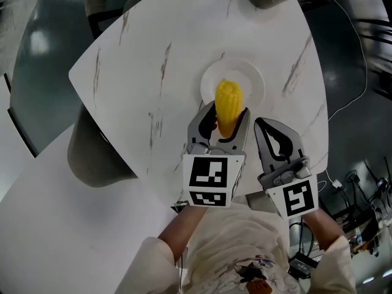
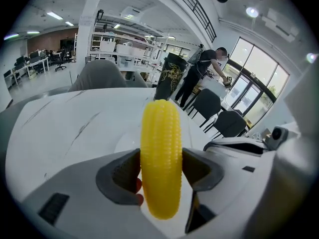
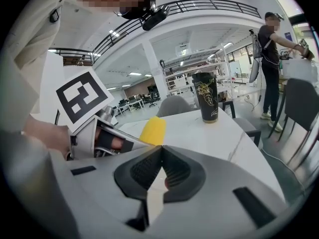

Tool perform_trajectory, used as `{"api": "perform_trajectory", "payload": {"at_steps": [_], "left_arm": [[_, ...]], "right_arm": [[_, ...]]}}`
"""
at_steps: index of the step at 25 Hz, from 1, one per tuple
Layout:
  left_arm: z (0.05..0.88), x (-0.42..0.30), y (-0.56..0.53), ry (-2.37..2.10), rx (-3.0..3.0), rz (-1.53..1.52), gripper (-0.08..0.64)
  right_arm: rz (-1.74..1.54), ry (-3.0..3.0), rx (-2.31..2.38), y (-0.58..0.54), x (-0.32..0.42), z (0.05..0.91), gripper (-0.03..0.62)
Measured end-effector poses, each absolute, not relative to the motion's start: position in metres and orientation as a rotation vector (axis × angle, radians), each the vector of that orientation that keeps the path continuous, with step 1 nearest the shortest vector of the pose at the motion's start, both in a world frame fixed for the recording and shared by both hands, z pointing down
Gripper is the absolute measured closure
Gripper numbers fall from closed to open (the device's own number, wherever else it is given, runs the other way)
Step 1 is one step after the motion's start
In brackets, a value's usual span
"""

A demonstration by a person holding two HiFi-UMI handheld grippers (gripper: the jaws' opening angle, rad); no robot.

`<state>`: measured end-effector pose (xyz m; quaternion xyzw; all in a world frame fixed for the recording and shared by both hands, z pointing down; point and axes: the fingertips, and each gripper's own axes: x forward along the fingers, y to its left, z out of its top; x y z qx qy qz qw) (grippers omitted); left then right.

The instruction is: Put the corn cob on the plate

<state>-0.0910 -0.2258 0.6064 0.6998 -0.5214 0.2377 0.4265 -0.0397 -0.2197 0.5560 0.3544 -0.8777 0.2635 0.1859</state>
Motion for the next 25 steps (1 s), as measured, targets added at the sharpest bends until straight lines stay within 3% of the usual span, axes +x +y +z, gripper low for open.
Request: {"api": "perform_trajectory", "payload": {"at_steps": [25], "left_arm": [[0.658, -0.092, -0.252, -1.251, 1.607, 0.653, 0.299]], "right_arm": [[0.780, -2.443, 1.026, -0.240, -0.036, 0.586, 0.589]]}}
